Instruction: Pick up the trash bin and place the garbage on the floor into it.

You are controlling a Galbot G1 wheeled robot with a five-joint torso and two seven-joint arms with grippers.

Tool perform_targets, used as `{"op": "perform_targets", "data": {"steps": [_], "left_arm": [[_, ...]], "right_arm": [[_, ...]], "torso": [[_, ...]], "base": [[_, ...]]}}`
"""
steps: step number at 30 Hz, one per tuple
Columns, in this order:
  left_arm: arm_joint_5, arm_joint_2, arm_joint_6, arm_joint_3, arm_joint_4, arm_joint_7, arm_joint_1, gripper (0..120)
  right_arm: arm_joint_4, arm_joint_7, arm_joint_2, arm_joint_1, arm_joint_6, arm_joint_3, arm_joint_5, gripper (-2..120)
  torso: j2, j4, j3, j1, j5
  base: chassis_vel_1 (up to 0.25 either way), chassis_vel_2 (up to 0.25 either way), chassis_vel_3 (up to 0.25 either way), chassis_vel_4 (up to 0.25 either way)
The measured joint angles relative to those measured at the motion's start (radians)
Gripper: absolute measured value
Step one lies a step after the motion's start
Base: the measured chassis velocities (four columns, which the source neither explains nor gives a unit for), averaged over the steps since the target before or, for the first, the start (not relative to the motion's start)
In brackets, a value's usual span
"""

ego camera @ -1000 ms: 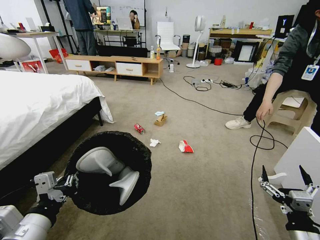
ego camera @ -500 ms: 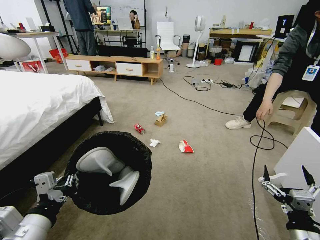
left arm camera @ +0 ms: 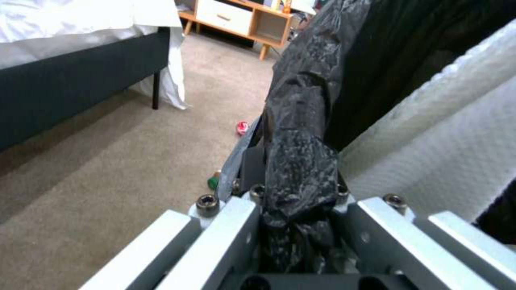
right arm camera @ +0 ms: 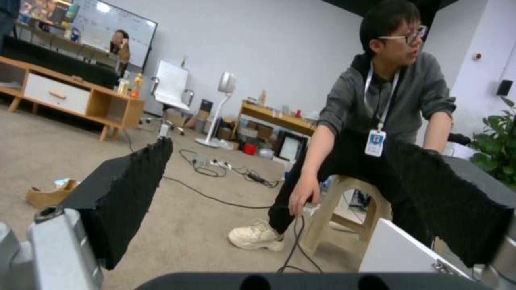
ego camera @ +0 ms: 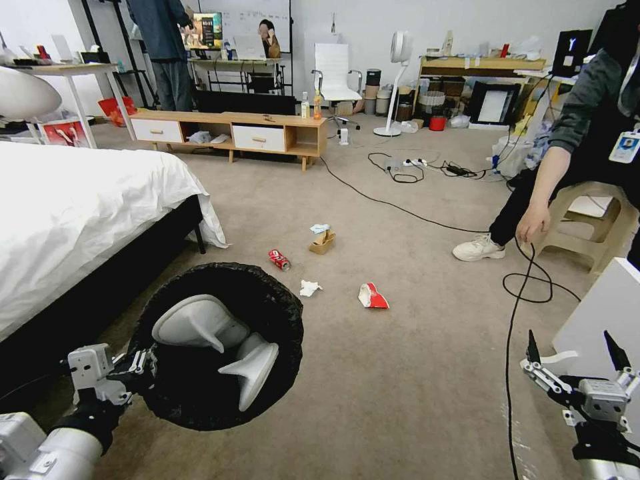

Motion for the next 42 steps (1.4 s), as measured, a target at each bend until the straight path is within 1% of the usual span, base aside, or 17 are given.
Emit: {"op": "perform_targets", "data": {"steps": [9, 27, 42], "left_arm": [[-0.001, -0.003, -0.001, 0.001, 0.000, 0.000, -0.003, 2], [-0.001, -0.007, -0.001, 0.000, 0.000, 0.000, -0.003, 2], [-0.002, -0.008, -0.002, 0.001, 0.002, 0.001, -0.005, 2]], "right_arm": [[-0.006, -0.001, -0.001, 0.002, 0.004, 0.003, 0.000, 100], [-0.003, -0.002, 0.000, 0.002, 0.005, 0.003, 0.001, 100], [-0.007, -0.003, 0.002, 0.002, 0.005, 0.004, 0.000, 100]], "torso": [[0.000, 0.0000, 0.000, 0.000, 0.0000], [0.000, 0.0000, 0.000, 0.000, 0.0000], [0.000, -0.0001, 0.000, 0.000, 0.0001]], "base": [[-0.003, 0.006, 0.003, -0.006], [-0.040, 0.038, 0.044, -0.035], [-0.069, 0.066, 0.069, -0.063]]}}
